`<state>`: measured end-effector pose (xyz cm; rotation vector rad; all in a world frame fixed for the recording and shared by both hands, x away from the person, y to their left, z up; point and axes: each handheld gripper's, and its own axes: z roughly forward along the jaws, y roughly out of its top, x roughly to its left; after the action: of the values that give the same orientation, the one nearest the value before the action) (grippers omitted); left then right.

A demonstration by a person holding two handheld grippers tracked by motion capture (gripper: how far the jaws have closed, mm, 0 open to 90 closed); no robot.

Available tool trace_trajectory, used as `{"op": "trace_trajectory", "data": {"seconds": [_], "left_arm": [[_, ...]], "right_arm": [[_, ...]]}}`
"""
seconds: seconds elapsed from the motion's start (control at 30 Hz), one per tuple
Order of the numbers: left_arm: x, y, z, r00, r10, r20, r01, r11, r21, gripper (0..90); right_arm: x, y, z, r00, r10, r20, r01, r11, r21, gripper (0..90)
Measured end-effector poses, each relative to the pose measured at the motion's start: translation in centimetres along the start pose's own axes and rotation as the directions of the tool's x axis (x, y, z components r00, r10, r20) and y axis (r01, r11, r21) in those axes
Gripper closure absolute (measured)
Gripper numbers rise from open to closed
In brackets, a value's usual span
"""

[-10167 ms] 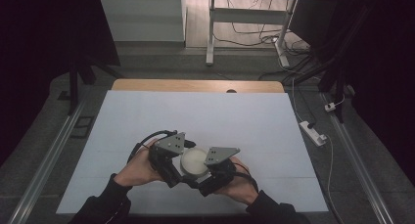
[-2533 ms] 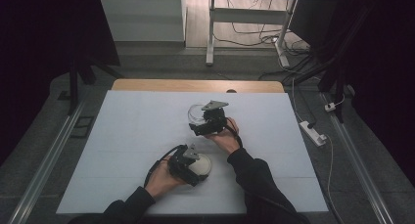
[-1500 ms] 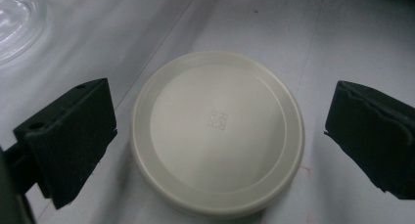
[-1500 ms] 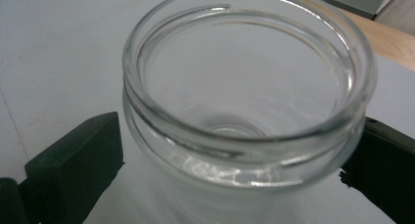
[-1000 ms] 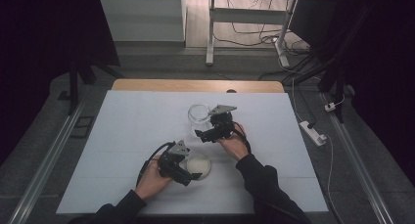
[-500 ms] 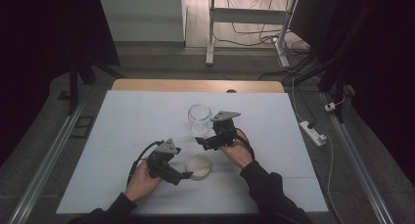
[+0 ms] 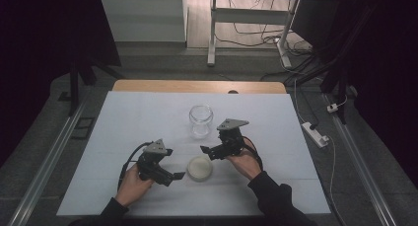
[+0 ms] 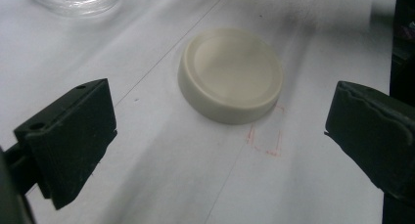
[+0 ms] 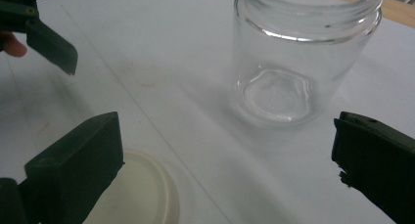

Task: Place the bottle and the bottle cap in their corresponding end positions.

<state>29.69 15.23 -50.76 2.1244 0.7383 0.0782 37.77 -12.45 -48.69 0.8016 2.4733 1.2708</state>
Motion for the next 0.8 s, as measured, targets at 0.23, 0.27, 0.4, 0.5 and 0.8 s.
{"op": "trace_trajectory", "data": {"seconds": [0.23,0.27,0.4,0.5,0.8], "left_arm": [[-0.2,-0.5,-0.9,0.9997,-0.006,-0.026,0.006,0.9999,0.011,0.0],[-0.2,-0.6,-1.0,0.9995,-0.004,-0.030,0.004,0.9999,0.013,0.0],[-0.2,-1.1,-1.5,0.9987,-0.007,-0.051,0.009,0.9995,0.031,0.0],[-0.2,-1.4,-1.8,0.9974,-0.011,-0.071,0.014,0.9991,0.041,0.0],[-0.2,-2.6,-2.9,0.9938,-0.031,-0.106,0.037,0.9980,0.051,0.0]], "right_arm": [[0.4,-0.7,-1.3,1.0000,-0.006,-0.003,0.006,1.000,0.008,0.0],[0.5,-0.8,-1.5,1.0000,-0.005,-0.003,0.005,1.000,0.009,0.0],[0.8,-1.3,-2.2,1.0000,-0.004,-0.003,0.004,1.000,0.016,0.0],[0.9,-1.7,-2.8,1.0000,-0.004,0.003,0.004,1.000,0.022,0.0],[1.0,-3.0,-4.4,0.9995,0.003,0.030,-0.004,0.999,0.032,0.0]]}}
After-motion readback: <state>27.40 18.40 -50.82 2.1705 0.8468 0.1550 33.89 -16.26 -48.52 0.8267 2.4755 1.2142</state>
